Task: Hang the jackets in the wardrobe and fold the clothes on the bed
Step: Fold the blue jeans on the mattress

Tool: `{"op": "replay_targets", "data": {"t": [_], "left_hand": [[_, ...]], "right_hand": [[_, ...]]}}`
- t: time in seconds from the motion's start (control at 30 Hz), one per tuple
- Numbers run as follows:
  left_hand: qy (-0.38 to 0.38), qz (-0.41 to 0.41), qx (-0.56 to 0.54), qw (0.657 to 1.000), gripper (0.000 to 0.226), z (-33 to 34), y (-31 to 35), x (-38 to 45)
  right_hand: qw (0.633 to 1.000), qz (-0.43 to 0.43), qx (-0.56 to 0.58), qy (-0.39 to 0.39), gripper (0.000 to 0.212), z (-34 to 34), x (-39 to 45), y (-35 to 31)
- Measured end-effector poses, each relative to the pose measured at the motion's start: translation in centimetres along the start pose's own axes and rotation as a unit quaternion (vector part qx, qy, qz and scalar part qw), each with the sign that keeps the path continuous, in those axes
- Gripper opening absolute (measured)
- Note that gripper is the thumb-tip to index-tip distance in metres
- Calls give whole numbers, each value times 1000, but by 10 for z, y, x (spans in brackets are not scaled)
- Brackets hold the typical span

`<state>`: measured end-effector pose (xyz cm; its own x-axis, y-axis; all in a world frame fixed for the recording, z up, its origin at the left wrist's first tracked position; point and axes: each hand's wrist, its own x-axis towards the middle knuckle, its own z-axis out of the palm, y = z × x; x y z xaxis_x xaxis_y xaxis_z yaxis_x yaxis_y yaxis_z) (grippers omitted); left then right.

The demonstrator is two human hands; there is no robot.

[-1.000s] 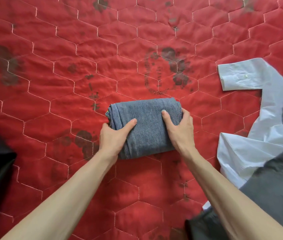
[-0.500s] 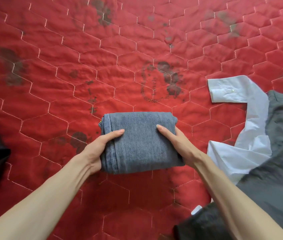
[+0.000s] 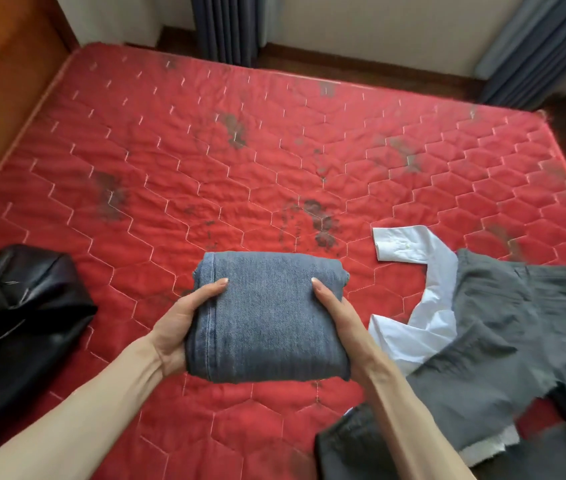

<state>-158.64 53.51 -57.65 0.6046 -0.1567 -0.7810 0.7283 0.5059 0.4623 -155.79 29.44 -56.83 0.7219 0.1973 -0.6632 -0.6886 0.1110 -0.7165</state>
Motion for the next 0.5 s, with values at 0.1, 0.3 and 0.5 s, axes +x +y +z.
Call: {"op": "replay_targets", "data": {"t": [0.1, 0.3, 0.5], "left_hand": [[-10, 2, 1, 1000, 34, 13, 25, -67], [-38, -12, 76, 996, 80, 33, 62, -199], [-14, 58, 46, 997, 65, 62, 67, -300]], "right_hand": [[1000, 25, 2, -6, 43, 19, -63, -35], [999, -8, -49, 8, 54, 54, -183, -88], [988, -109, -109, 28, 81, 80, -261, -122]]}}
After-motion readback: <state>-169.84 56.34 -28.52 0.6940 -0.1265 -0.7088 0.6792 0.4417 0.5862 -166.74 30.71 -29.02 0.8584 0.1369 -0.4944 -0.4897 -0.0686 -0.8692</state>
